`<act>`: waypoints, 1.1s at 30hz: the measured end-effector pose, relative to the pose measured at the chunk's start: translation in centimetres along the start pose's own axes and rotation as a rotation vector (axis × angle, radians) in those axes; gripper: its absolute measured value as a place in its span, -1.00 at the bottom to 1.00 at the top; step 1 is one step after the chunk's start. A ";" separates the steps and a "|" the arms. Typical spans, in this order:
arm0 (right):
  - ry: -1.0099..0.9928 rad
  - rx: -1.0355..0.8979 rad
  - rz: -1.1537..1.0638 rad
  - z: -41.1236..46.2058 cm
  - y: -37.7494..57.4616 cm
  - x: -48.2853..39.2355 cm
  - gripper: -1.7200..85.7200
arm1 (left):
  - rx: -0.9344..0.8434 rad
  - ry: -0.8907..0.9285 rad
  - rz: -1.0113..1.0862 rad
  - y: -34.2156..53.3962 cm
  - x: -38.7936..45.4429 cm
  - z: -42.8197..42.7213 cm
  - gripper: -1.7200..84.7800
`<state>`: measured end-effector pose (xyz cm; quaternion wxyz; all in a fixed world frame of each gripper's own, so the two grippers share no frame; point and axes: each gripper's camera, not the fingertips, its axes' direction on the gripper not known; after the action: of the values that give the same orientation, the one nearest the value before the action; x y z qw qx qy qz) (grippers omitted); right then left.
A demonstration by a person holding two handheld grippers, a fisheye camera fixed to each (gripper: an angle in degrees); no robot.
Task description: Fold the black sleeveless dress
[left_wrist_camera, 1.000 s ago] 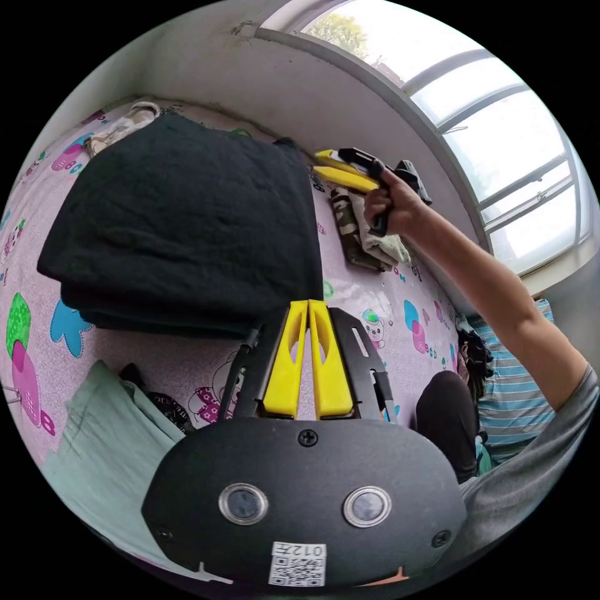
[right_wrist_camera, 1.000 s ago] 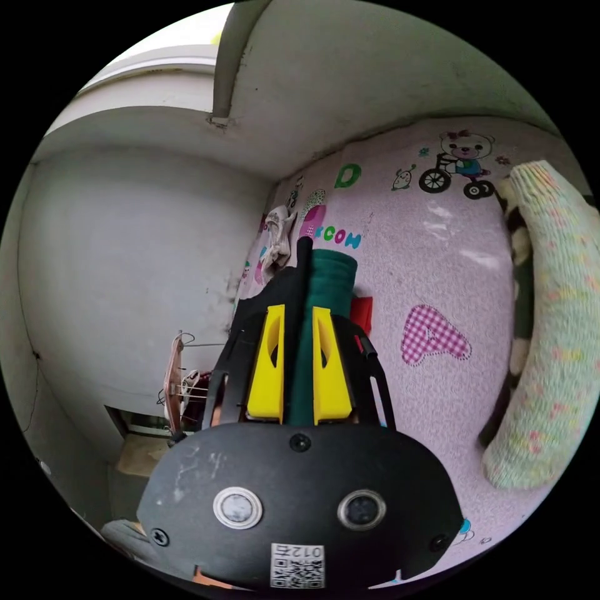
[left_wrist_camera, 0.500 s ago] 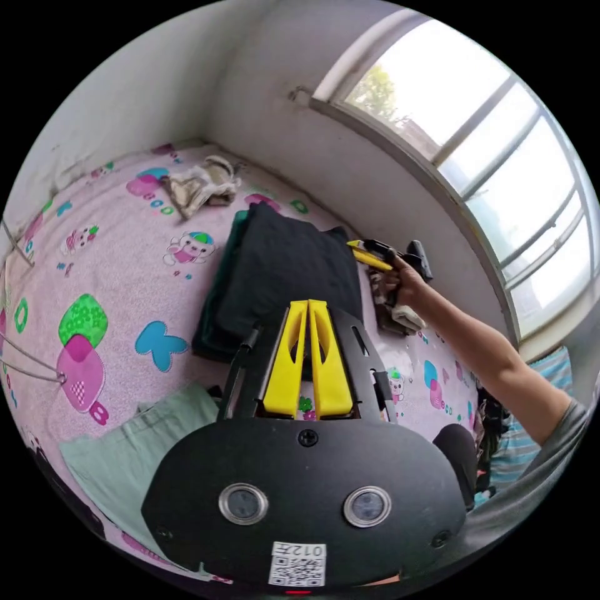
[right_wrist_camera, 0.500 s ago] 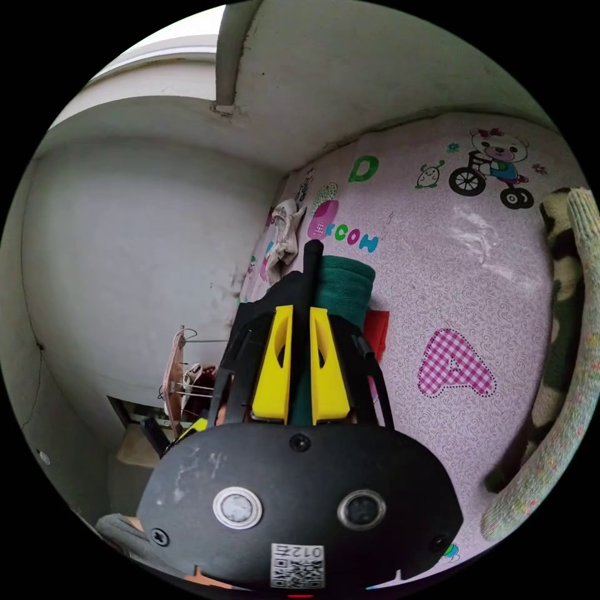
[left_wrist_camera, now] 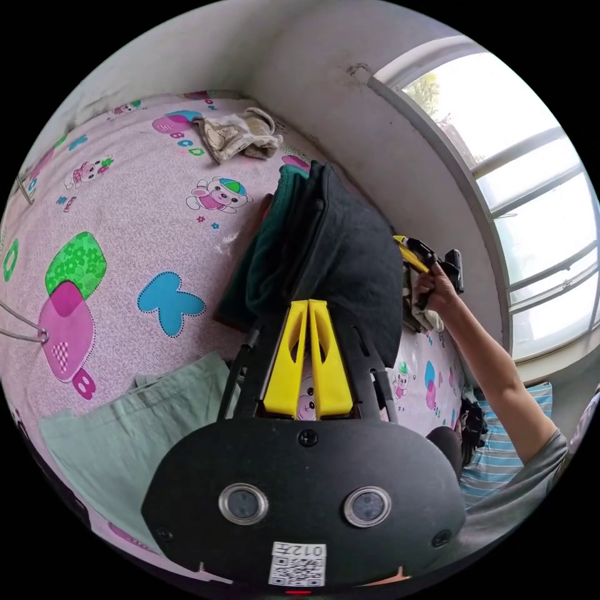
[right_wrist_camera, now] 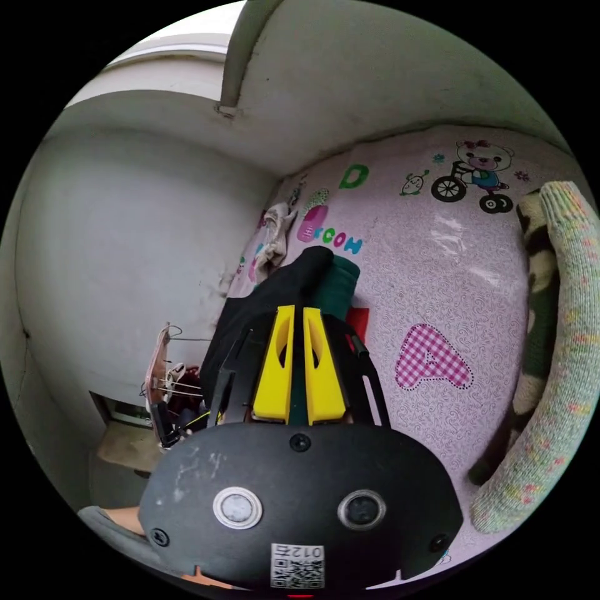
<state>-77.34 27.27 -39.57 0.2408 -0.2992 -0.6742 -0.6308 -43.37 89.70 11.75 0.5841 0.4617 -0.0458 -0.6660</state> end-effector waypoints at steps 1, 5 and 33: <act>0.026 0.027 0.027 -0.8 0.5 0.1 -0.95 | -0.002 -0.001 0.003 0.0 0.2 -0.1 -0.95; 0.059 0.112 0.050 -4.5 3.0 -0.3 -0.95 | 0.039 0.012 0.036 0.9 2.5 -2.4 -0.95; -0.080 -0.260 0.052 -17.2 37.4 -13.4 -0.98 | -0.075 -0.281 0.106 -2.8 23.0 -6.0 -0.96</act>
<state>-42.32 9.78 -21.06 0.1892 -0.3702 -0.5878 -0.6940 -38.88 74.60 -6.27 0.6233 0.3385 -0.1266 -0.6935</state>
